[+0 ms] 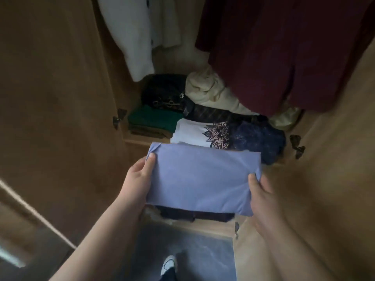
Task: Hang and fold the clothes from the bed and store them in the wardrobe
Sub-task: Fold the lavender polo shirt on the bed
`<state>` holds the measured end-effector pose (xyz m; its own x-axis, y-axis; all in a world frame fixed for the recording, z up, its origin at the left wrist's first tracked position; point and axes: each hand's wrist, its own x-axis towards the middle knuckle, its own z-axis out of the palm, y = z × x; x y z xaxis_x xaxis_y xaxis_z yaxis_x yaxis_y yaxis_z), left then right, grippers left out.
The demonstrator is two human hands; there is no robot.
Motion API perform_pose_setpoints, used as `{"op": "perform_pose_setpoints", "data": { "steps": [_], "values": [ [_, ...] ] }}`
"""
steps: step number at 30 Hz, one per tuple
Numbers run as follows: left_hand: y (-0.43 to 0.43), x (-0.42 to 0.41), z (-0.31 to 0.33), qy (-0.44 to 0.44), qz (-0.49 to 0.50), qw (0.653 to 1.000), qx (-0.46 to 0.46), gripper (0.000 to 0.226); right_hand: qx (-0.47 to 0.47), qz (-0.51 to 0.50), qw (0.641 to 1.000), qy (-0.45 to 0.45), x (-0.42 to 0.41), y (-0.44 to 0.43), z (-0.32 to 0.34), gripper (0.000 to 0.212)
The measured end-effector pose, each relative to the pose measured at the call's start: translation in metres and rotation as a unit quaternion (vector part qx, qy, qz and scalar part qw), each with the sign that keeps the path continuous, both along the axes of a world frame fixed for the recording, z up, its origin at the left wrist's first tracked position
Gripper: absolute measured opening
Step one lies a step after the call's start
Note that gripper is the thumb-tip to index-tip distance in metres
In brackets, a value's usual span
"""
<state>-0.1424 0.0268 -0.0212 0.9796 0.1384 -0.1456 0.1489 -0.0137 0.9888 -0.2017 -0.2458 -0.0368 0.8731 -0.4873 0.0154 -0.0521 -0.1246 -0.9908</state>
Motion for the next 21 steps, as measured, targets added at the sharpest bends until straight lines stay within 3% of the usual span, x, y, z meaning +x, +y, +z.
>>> {"op": "perform_pose_setpoints", "data": {
  "steps": [2,6,8,11,17,21],
  "values": [
    [-0.006,0.059,-0.007,0.005,-0.026,0.999,0.018,0.038,-0.021,-0.011,1.000,0.012,0.051,-0.007,-0.004,0.014],
    [-0.020,0.173,-0.014,-0.023,-0.058,0.994,0.086,0.034,-0.057,-0.021,0.997,0.052,0.157,-0.012,-0.008,0.027],
    [-0.030,0.227,-0.018,-0.031,-0.060,0.988,0.140,0.044,-0.106,-0.020,0.992,0.069,0.208,-0.017,-0.013,0.025],
    [-0.050,0.297,-0.022,-0.019,-0.064,0.982,0.175,0.048,-0.197,-0.042,0.974,0.101,0.273,-0.031,-0.018,0.041],
    [-0.078,0.376,-0.036,0.021,-0.069,0.981,0.180,0.045,-0.311,-0.058,0.934,0.165,0.348,-0.054,-0.016,0.030],
    [-0.080,0.384,-0.059,0.051,-0.094,0.964,0.245,0.035,-0.374,-0.058,0.896,0.232,0.359,-0.066,-0.051,0.047]
  ]
}}
